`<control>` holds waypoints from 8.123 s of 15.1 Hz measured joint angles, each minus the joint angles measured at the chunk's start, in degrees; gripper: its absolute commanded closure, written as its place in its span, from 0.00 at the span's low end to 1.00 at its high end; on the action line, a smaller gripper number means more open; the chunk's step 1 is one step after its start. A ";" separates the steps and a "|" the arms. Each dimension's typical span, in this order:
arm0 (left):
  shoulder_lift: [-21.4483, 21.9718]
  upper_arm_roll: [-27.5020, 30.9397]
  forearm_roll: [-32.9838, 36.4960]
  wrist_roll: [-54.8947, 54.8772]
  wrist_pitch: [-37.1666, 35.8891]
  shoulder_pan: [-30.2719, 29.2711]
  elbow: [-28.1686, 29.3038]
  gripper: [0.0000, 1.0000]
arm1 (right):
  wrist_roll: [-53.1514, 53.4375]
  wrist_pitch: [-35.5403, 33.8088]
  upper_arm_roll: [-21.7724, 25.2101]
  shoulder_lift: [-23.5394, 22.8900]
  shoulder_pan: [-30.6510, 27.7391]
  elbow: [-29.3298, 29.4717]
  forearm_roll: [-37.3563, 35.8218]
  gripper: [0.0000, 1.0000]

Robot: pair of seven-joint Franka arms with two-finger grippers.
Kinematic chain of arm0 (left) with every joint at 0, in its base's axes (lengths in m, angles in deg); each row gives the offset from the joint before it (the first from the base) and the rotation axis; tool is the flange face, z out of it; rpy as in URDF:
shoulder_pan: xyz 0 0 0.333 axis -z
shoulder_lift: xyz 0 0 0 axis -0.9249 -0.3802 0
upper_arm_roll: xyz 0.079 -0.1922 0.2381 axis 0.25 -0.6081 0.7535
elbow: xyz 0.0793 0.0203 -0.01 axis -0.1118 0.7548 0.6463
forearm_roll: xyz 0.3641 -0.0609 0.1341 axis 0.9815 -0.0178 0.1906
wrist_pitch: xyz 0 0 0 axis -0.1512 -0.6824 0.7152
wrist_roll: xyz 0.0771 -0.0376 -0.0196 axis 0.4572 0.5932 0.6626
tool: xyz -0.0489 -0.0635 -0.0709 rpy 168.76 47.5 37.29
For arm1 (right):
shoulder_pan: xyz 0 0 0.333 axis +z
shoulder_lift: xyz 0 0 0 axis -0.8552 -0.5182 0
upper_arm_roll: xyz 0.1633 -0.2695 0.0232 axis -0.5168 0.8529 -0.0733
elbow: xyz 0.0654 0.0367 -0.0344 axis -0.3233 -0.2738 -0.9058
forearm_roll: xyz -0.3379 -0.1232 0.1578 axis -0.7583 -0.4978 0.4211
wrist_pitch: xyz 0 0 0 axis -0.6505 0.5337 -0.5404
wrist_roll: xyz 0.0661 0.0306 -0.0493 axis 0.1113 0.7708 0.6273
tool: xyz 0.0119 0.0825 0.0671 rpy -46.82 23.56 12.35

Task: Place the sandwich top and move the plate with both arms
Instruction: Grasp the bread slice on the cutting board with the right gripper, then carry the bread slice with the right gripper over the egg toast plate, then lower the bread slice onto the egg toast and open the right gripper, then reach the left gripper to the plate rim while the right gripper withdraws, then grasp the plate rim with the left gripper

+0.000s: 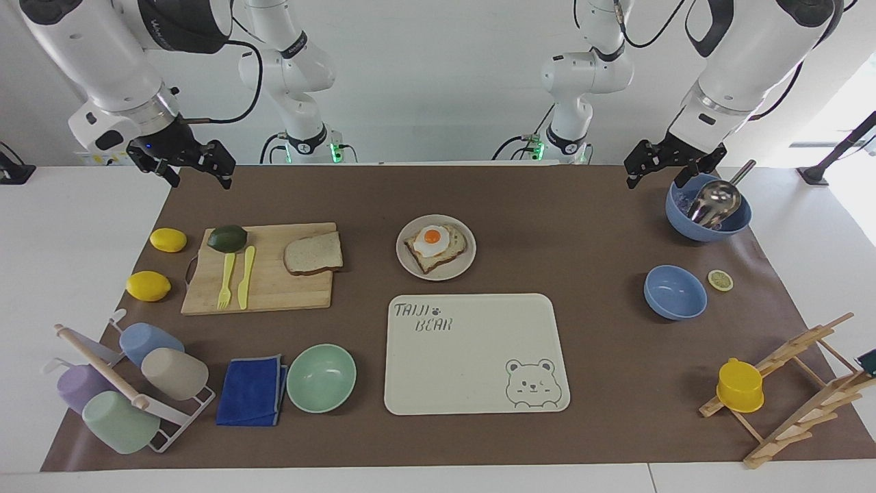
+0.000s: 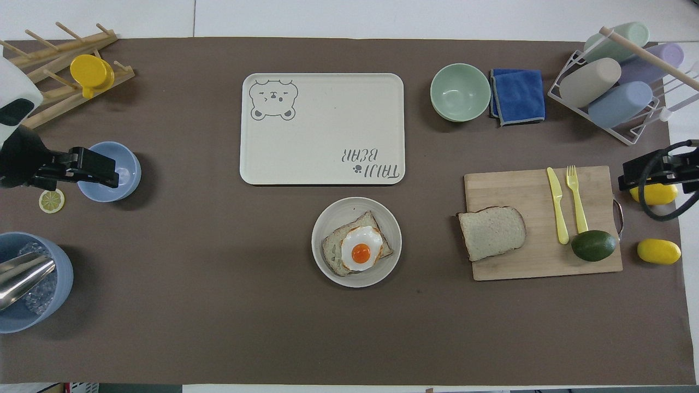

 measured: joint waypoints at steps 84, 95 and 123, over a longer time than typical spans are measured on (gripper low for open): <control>0.00 0.00 0.00 0.00 0.00 0.00 0.00 0.00 | 44.25 32.46 -25.16 -20.44 28.36 -12.68 -22.05 0.10; 1.07 -0.45 0.00 0.03 -0.04 0.01 2.24 0.00 | 39.50 33.83 -18.76 -13.07 18.76 -11.12 -10.65 0.00; -1.98 -2.05 -24.12 19.48 59.72 29.87 46.68 0.48 | -4.12 2.15 2.56 2.94 4.20 -9.53 0.01 0.00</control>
